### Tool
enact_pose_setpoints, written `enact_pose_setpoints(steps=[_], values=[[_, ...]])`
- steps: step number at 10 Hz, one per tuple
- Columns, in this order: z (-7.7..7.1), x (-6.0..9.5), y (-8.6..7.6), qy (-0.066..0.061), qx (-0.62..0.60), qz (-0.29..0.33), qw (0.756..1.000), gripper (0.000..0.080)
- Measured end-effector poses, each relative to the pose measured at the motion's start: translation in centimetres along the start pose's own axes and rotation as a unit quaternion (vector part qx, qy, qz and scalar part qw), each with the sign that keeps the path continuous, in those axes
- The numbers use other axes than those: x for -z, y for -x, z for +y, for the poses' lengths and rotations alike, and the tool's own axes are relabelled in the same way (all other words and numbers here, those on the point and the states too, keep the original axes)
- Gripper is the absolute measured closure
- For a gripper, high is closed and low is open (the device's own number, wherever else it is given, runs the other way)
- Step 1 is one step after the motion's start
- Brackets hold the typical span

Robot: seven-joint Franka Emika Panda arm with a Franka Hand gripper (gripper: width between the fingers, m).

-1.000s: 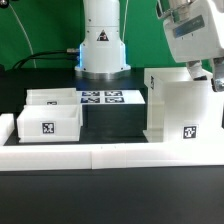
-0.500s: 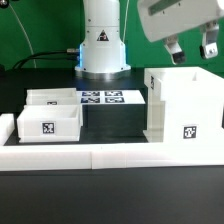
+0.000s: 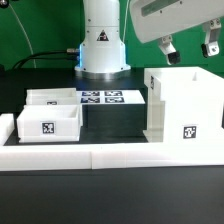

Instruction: Assemble drawer

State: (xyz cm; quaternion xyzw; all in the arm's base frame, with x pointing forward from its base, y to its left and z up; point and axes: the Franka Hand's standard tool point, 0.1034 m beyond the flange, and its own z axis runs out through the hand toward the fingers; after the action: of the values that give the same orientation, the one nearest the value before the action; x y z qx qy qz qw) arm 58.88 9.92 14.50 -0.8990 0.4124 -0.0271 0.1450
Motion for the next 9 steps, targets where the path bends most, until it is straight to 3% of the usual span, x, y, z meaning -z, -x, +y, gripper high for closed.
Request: enact_pose_setpoints(steps=[3,6,9], values=[[2.2,1.2,-1.7,0.019,0.172,0.004,0.985,0.015],[6.3,1.3,-5.2,0.025,0.301,0.008,0.953,0.015],[6.3,1.2,-5.2,0.031,0.395,0.006,0.918,0.015]])
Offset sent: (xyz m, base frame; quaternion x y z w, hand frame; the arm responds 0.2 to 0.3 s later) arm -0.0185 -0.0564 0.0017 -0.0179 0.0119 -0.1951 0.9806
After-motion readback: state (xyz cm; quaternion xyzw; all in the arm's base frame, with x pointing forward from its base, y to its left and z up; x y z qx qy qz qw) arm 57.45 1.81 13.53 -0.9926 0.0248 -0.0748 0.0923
